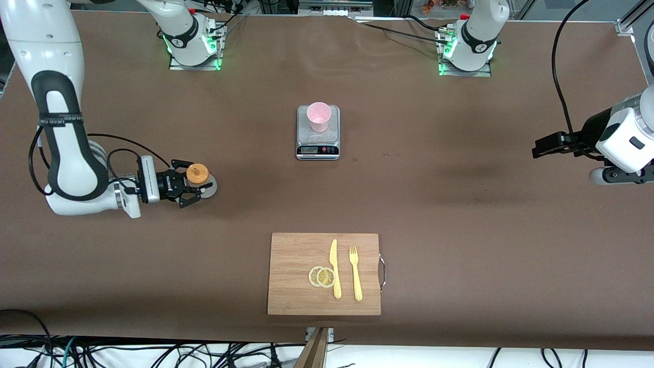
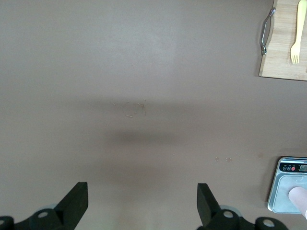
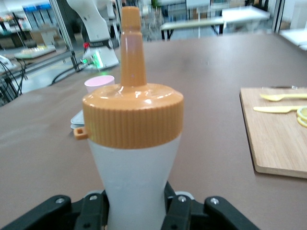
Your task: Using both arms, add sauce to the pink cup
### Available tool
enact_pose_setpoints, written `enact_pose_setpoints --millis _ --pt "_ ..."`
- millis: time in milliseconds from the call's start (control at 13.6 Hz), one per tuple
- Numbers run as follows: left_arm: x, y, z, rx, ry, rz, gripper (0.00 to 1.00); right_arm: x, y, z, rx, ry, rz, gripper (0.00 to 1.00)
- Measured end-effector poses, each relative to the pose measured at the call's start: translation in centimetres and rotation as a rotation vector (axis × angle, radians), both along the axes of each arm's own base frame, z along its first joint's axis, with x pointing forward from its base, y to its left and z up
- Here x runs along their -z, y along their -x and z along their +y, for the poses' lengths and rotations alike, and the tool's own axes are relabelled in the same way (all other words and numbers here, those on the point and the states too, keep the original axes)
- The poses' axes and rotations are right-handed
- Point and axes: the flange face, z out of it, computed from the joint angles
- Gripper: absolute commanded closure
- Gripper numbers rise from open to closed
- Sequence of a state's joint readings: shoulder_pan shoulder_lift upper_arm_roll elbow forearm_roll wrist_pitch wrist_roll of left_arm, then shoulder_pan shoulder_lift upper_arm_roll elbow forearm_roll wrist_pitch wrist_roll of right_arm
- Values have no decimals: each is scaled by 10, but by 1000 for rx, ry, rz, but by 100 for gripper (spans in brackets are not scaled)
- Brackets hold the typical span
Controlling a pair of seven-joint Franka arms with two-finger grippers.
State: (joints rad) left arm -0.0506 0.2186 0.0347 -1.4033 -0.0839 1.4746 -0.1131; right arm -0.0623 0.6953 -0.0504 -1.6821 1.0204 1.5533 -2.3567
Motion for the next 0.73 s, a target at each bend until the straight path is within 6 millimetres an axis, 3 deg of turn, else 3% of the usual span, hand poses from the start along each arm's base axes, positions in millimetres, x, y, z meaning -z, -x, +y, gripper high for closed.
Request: enact_pose_setpoints --millis 220,441,514,587,734 --pt "0 0 0 0 0 0 0 53 18 -16 -6 -85 10 83" --pt "0 0 0 0 0 0 0 84 28 -17 0 -121 18 82" --pt "0 0 0 0 0 0 0 86 29 -18 3 -134 19 59" --pt "0 0 0 0 0 0 0 86 29 -19 5 -135 19 3" --pt "0 0 0 0 0 0 0 85 29 -21 7 -134 25 0"
